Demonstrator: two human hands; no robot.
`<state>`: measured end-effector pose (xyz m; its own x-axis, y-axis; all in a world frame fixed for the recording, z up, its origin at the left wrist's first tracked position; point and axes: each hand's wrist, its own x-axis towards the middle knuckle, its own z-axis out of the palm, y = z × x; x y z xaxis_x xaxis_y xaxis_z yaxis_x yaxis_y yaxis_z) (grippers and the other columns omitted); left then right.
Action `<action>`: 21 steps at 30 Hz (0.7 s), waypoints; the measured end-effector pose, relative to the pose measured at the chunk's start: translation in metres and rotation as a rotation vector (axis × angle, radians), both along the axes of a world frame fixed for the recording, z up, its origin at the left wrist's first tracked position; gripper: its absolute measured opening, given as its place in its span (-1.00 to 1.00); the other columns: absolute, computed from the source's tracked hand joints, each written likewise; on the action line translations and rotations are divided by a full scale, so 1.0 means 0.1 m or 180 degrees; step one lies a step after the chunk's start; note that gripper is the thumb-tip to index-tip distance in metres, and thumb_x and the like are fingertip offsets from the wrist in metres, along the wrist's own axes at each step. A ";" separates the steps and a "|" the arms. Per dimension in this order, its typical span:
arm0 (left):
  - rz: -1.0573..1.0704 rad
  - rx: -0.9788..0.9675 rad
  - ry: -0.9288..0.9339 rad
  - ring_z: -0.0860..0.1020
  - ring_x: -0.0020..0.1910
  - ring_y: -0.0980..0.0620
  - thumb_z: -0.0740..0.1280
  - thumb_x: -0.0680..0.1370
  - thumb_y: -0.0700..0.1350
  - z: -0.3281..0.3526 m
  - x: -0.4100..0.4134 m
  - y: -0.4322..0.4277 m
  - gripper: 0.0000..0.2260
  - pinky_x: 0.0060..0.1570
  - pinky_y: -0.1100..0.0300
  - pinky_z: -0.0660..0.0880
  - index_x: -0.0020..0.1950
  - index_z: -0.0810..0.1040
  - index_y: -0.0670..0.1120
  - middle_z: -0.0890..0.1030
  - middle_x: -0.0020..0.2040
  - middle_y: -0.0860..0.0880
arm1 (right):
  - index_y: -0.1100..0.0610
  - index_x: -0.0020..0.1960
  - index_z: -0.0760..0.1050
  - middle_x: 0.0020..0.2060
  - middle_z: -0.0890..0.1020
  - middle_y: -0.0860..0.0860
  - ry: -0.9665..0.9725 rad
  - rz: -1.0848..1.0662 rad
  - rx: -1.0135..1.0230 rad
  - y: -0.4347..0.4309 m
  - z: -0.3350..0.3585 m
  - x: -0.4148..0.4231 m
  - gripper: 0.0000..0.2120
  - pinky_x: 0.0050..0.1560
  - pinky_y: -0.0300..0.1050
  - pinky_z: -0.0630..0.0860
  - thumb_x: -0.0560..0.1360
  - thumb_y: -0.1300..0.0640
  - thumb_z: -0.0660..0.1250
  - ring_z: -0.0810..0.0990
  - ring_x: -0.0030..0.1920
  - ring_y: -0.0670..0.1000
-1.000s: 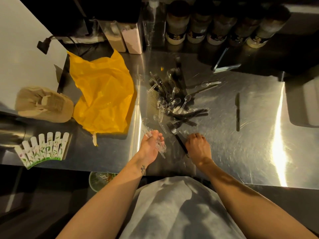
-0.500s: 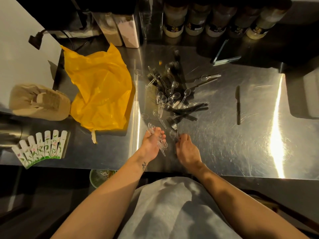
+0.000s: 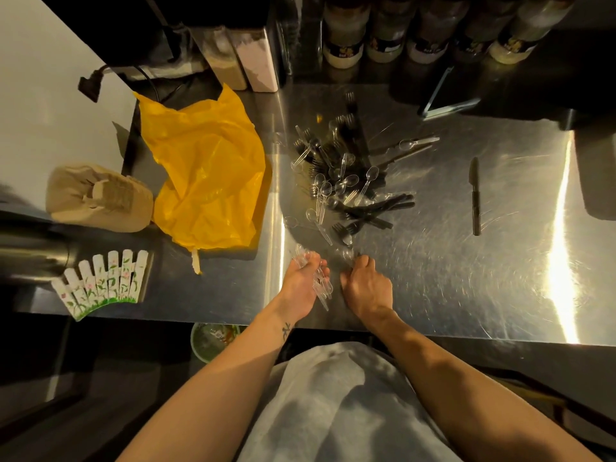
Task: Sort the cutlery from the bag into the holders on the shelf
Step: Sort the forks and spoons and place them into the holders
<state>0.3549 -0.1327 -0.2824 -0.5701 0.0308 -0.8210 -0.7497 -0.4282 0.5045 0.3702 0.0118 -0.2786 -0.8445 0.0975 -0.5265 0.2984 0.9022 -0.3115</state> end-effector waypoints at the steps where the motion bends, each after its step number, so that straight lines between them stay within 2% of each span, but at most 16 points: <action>1: 0.0010 0.0044 -0.0012 0.59 -0.21 -0.01 0.30 0.67 -0.14 0.03 0.01 0.01 -0.94 -0.14 0.05 0.51 0.05 0.47 -0.11 0.57 -0.11 -0.10 | 0.20 0.14 0.35 0.06 0.50 0.14 0.0032 -0.0113 -0.0162 0.01 0.03 -0.02 -0.76 -0.16 0.03 0.41 0.65 0.02 0.14 0.61 -0.04 0.25; 5: -0.0161 0.0027 0.0038 0.65 -0.20 0.04 0.23 0.70 -0.17 0.16 -0.05 0.15 -0.91 -0.21 0.16 0.56 0.05 0.51 -0.13 0.64 -0.13 -0.09 | 0.25 0.18 0.39 0.06 0.49 0.17 -0.0132 0.0109 -0.0761 0.00 0.14 -0.12 -0.81 -0.04 0.10 0.54 0.67 0.13 0.18 0.59 0.03 0.27; 9: -0.0116 0.0080 -0.0111 0.66 -0.08 0.02 0.28 0.67 -0.12 0.28 -0.18 0.34 -0.87 -0.15 0.17 0.56 0.21 0.49 -0.09 0.66 -0.03 -0.08 | 0.08 0.12 0.30 0.01 0.64 0.15 -0.0084 -0.0238 -0.1203 0.00 0.31 -0.16 -0.81 -0.02 0.15 0.57 0.68 -0.05 0.12 0.65 -0.02 0.22; 11: -0.0059 0.0151 -0.0154 0.65 -0.05 0.01 0.27 0.68 -0.08 0.30 -0.22 0.39 -0.80 -0.15 0.17 0.55 0.28 0.50 -0.09 0.66 -0.02 -0.07 | 0.08 0.17 0.32 0.07 0.62 0.12 -0.0041 -0.0269 -0.1215 0.03 0.36 -0.18 -0.77 0.04 0.18 0.58 0.68 -0.08 0.12 0.65 0.00 0.18; 14: -0.0046 0.0244 -0.0095 0.66 -0.02 0.00 0.20 0.70 0.00 0.35 -0.25 0.45 -0.65 -0.15 0.16 0.57 0.40 0.48 -0.18 0.68 -0.03 -0.07 | 0.10 0.24 0.37 0.17 0.54 0.07 0.0109 -0.0128 -0.1254 0.09 0.41 -0.20 -0.71 0.05 0.11 0.58 0.68 -0.08 0.12 0.62 0.02 0.13; 16: -0.0086 0.0286 -0.0025 0.68 -0.10 0.05 0.15 0.71 0.06 0.40 -0.26 0.50 -0.62 -0.21 0.20 0.59 0.31 0.52 -0.19 0.70 -0.09 -0.05 | 0.12 0.37 0.37 0.24 0.48 0.06 0.0223 0.0050 -0.1174 0.13 0.42 -0.20 -0.66 0.06 0.06 0.57 0.69 -0.05 0.14 0.61 0.08 0.15; 18: -0.0064 0.0323 0.0005 0.69 -0.21 0.12 0.12 0.69 0.17 0.40 -0.26 0.53 -0.56 -0.28 0.26 0.57 0.15 0.56 -0.17 0.71 -0.18 -0.01 | 0.12 0.46 0.33 0.27 0.45 0.08 0.0377 0.0181 -0.1082 0.15 0.39 -0.19 -0.63 0.06 0.12 0.59 0.70 0.02 0.16 0.62 0.09 0.20; 21: -0.0036 0.0366 -0.0010 0.70 -0.08 0.07 0.09 0.63 0.33 0.35 -0.25 0.56 -0.41 -0.14 0.22 0.58 0.20 0.57 -0.15 0.73 -0.06 -0.06 | 0.13 0.52 0.28 0.27 0.44 0.13 0.0440 0.0229 -0.0959 0.17 0.35 -0.17 -0.58 0.04 0.20 0.60 0.70 0.07 0.15 0.63 0.05 0.26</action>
